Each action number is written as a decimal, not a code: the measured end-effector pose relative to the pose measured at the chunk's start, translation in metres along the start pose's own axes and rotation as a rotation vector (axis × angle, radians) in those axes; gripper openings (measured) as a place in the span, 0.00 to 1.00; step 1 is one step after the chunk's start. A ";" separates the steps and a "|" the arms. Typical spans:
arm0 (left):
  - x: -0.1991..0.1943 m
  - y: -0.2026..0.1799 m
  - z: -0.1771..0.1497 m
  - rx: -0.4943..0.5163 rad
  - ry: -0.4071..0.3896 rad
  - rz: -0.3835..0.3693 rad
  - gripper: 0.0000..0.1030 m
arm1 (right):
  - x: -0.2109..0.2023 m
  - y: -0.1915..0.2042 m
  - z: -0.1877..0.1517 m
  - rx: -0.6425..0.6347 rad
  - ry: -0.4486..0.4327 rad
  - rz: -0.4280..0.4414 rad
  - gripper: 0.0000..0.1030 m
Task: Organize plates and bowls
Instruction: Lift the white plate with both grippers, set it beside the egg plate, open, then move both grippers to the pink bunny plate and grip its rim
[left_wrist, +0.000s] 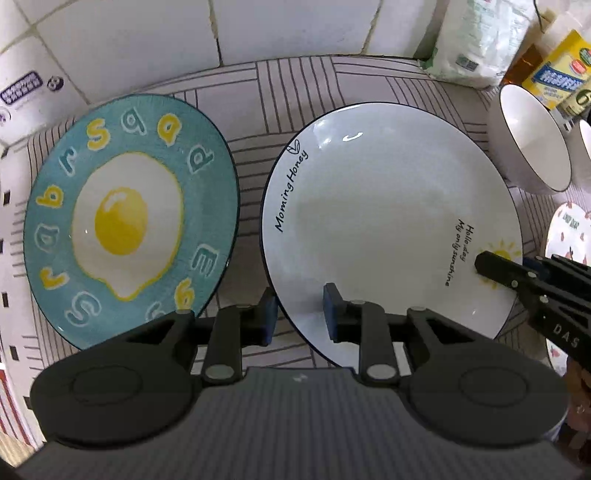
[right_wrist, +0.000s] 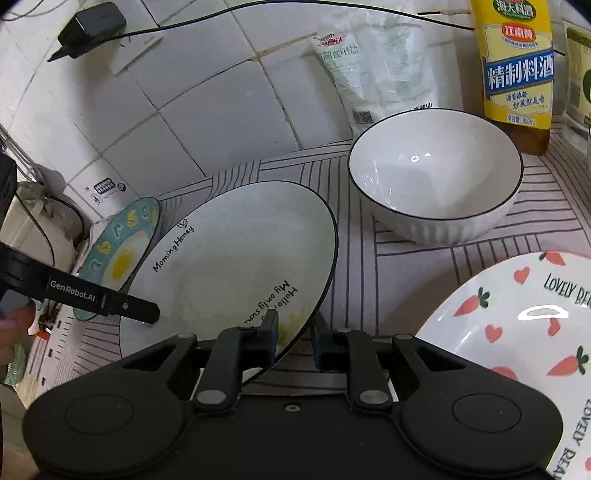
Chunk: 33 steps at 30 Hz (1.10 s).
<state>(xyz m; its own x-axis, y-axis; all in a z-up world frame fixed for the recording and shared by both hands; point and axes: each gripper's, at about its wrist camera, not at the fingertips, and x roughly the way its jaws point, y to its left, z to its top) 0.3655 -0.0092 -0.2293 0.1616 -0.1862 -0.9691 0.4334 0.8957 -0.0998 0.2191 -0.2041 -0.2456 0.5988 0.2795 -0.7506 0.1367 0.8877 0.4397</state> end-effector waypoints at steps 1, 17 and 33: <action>0.001 0.000 0.001 -0.005 0.000 0.000 0.24 | 0.001 0.002 0.000 -0.010 0.009 -0.009 0.22; -0.067 -0.020 -0.030 -0.017 -0.125 0.050 0.40 | -0.096 0.032 -0.010 -0.158 -0.104 -0.143 0.44; -0.120 -0.144 -0.050 0.207 -0.200 -0.082 0.47 | -0.233 -0.013 -0.064 -0.051 -0.296 -0.258 0.60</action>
<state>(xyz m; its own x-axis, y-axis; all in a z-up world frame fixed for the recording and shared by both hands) 0.2396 -0.0960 -0.1097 0.2809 -0.3492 -0.8940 0.6205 0.7767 -0.1084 0.0268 -0.2574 -0.1082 0.7522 -0.0660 -0.6556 0.2776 0.9341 0.2245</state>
